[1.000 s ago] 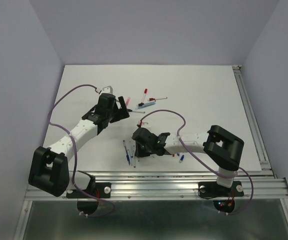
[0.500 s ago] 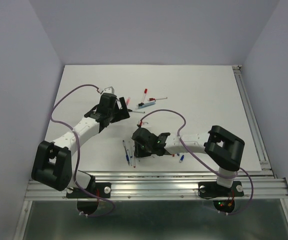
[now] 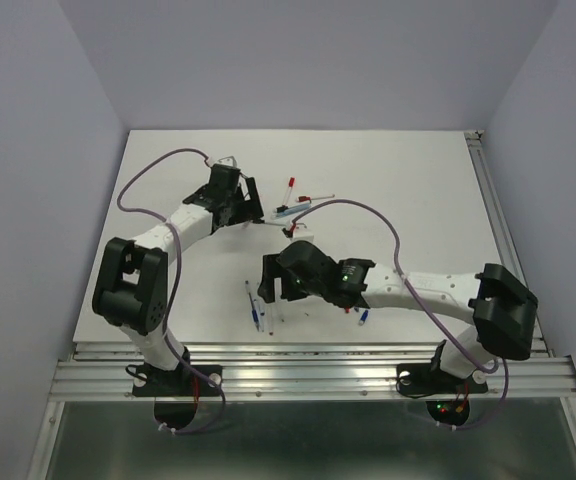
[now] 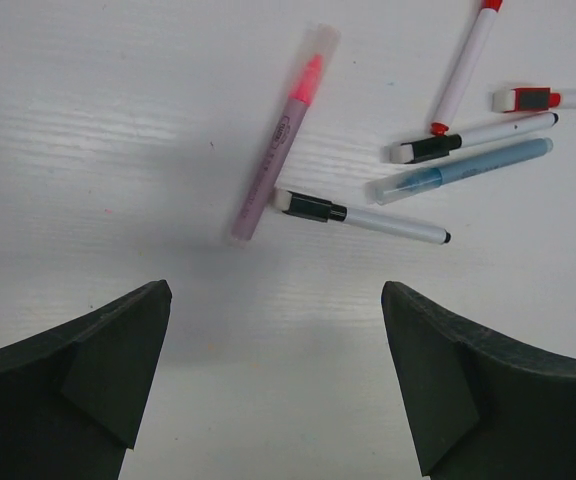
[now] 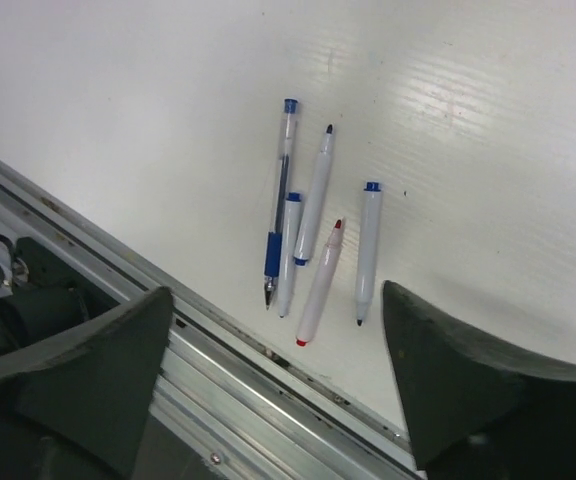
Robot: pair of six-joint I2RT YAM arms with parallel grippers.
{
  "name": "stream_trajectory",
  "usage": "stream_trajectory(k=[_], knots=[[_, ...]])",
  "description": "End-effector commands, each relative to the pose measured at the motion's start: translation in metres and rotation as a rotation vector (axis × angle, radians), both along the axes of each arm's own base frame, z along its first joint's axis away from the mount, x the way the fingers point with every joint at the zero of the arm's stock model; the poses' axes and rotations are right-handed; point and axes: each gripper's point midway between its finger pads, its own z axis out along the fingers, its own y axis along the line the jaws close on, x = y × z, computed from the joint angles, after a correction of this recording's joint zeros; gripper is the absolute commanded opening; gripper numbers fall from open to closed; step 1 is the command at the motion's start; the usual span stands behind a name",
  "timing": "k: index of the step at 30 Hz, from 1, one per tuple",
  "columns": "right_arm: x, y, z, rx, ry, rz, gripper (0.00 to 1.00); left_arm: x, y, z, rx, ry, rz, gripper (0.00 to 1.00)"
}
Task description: Open the pen caps
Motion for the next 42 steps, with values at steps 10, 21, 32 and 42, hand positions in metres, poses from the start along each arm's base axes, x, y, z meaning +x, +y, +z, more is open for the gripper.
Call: stream_trajectory(k=[10,21,32,42], knots=[[0.003,-0.058,0.030,0.007,-0.123,-0.129,1.00,0.078,0.006,-0.015,0.195,0.027,-0.065,0.92],[-0.006,-0.122,0.018,-0.042,-0.119,-0.283,1.00,0.096,-0.001,-0.050,0.245,0.094,-0.161,0.79],[-0.013,-0.143,0.012,-0.027,-0.096,-0.341,1.00,0.115,0.000,-0.075,0.296,0.145,-0.166,0.62],[-0.011,-0.151,0.012,-0.027,-0.096,-0.386,1.00,0.109,0.013,-0.088,0.349,0.183,-0.114,0.40]])
